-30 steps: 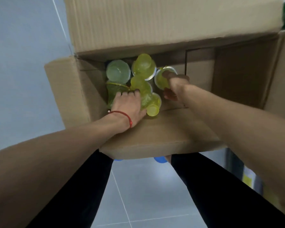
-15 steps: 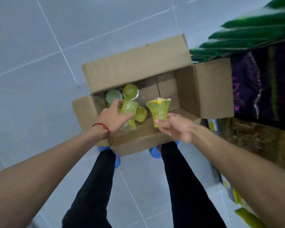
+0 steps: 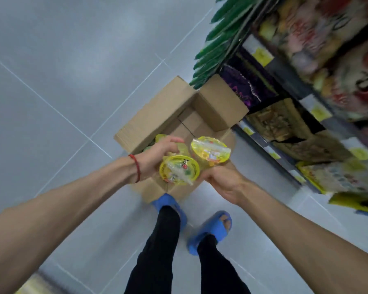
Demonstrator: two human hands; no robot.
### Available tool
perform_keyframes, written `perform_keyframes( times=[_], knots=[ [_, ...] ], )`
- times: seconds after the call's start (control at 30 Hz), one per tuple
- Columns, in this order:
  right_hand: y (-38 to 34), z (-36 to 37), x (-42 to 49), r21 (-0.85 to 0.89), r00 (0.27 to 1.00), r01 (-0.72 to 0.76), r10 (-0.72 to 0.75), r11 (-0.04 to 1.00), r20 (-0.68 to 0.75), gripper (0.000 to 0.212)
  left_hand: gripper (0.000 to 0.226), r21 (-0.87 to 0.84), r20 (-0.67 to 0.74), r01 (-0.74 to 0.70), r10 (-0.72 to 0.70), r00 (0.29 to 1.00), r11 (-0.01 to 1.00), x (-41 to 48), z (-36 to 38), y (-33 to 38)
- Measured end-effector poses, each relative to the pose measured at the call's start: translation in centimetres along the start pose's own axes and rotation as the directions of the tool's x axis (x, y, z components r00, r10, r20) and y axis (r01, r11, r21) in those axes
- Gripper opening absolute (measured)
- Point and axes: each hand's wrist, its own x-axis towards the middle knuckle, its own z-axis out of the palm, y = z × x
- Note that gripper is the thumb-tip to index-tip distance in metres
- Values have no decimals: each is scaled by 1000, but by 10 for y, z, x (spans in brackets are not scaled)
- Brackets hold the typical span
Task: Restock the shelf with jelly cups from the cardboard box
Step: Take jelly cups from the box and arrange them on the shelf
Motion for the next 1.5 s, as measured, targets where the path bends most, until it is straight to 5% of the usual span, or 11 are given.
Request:
perform_keyframes(
  times=[0.13, 0.3, 0.57, 0.7, 0.83, 0.87, 1.0, 1.13, 1.37, 1.5],
  knots=[
    [-2, -23, -59, 21, 996, 76, -75, 997, -45, 63, 44, 32, 30, 25, -26, 999, 999, -44, 30, 8],
    [-19, -61, -143, 35, 980, 169, -164, 985, -109, 63, 28, 31, 171, -21, 15, 985, 999, -108, 83, 27],
    [-62, -110, -298, 24, 883, 420, -402, 907, -240, 75, 43, 46, 140, -313, 304, 942, 949, -235, 206, 70],
    [-90, -126, -379, 16, 827, 538, -524, 843, -202, 57, 50, 81, 151, -451, 436, 887, 889, -295, 262, 91],
    [-118, -138, -455, -5, 775, 616, -608, 787, -173, 106, 69, 135, 195, -506, 478, 857, 852, -347, 314, 109],
    [-124, -141, -475, 2, 761, 637, -629, 771, -159, 105, 75, 124, 202, -522, 493, 846, 844, -359, 326, 113],
    [-140, -150, -552, -11, 680, 726, -719, 688, -143, 47, 81, 155, 193, -554, 525, 829, 818, -401, 373, 126],
    [-159, -164, -608, -12, 594, 796, -786, 605, -173, 52, 87, 193, 334, -561, 484, 809, 805, -445, 417, 131],
    [-187, -176, -683, -91, 438, 885, -883, 456, -168, 37, 40, 157, 433, -685, 574, 695, 711, -505, 482, 152],
    [-212, -179, -715, -116, 342, 924, -923, 365, -178, 29, 48, 139, 464, -768, 644, 609, 625, -535, 504, 181]
  ],
)
